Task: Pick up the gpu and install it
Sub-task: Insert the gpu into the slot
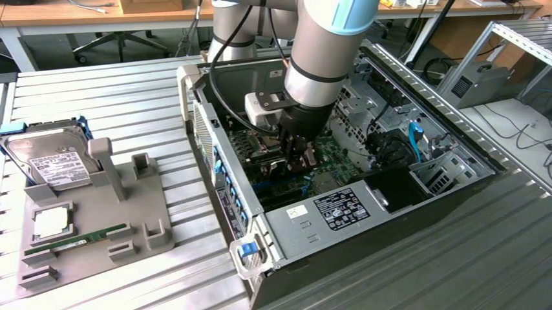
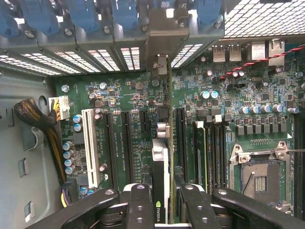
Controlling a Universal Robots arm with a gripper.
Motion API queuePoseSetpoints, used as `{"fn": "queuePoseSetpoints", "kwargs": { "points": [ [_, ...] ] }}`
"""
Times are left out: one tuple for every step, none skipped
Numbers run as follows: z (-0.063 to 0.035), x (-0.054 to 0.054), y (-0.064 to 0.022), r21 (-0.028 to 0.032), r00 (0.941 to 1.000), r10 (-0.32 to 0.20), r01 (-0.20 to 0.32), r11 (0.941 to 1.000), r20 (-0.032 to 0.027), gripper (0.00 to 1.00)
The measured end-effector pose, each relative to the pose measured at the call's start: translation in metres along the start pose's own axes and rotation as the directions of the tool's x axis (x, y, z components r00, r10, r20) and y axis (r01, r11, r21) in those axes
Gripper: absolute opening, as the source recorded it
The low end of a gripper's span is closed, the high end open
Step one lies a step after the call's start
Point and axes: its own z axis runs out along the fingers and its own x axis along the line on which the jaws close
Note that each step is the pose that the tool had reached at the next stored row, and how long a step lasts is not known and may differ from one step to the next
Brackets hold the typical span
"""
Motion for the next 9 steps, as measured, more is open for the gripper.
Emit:
{"fn": "queuePoseSetpoints", "kwargs": {
  "points": [
    [0.0,0.0,0.0,0.0,1.0,0.0,0.0,1.0,0.0,0.27],
    [0.0,0.0,0.0,0.0,1.0,0.0,0.0,1.0,0.0,0.27],
    [0.0,0.0,0.0,0.0,1.0,0.0,0.0,1.0,0.0,0.27],
    [0.0,0.0,0.0,0.0,1.0,0.0,0.0,1.0,0.0,0.27],
    [0.0,0.0,0.0,0.0,1.0,0.0,0.0,1.0,0.0,0.27],
    [0.0,0.0,0.0,0.0,1.0,0.0,0.0,1.0,0.0,0.27],
    [0.0,0.0,0.0,0.0,1.0,0.0,0.0,1.0,0.0,0.27],
    [0.0,0.0,0.0,0.0,1.0,0.0,0.0,1.0,0.0,0.27],
    [-0.0001,0.0,0.0,-0.0001,1.0,0.0,0.0,1.0,0.001,0.27]
  ]
}}
